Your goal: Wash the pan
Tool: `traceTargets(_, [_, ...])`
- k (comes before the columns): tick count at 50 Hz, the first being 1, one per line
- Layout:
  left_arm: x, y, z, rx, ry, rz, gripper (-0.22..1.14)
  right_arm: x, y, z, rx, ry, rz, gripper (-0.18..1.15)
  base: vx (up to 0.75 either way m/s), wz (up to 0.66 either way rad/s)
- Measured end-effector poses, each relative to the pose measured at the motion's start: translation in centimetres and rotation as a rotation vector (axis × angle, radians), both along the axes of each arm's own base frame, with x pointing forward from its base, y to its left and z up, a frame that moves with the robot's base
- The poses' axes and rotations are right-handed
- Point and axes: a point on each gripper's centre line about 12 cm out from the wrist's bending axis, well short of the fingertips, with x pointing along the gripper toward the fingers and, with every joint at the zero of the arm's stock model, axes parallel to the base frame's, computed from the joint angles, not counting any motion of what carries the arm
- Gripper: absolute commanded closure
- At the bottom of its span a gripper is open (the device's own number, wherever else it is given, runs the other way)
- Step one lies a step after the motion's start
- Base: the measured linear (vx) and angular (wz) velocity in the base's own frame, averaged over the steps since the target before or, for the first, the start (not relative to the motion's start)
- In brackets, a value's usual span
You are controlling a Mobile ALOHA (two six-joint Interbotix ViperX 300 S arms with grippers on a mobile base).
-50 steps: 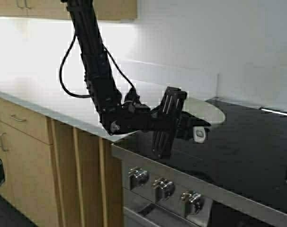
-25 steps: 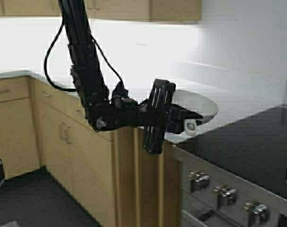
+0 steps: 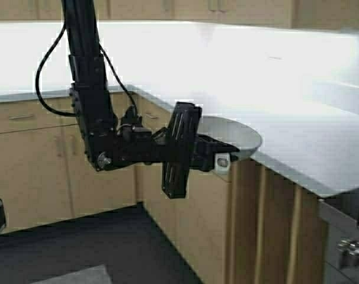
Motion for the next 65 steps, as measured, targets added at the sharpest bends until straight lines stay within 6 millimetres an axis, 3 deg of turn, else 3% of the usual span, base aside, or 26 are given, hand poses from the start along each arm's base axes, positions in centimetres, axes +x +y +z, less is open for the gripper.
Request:
traceTargets(9, [0.7, 1.1, 0.0, -0.021, -0.008, 0.028, 0.89, 0.0, 0.0, -0.1, 0.000, 0.005, 0.000, 0.92, 0.12, 0.50])
traceTargets(26, [-0.6, 3.0, 0.0, -0.040, 0.008, 0.039, 0.89, 0.5, 0.1, -0.6, -0.023, 0.032, 0.006, 0.92, 0.13, 0.54])
traceTargets(33, [-1.0, 2.9, 0.0, -0.041, 0.009, 0.029, 0.89, 0.9, 0.1, -1.4, -0.026, 0.069, 0.007, 0.92, 0.13, 0.54])
traceTargets(65, [0.0, 2.6, 0.4, -0.062, -0.015, 0.040, 0.89, 0.9, 0.1, -1.3, -0.024, 0.063, 0.008, 0.92, 0.14, 0.71])
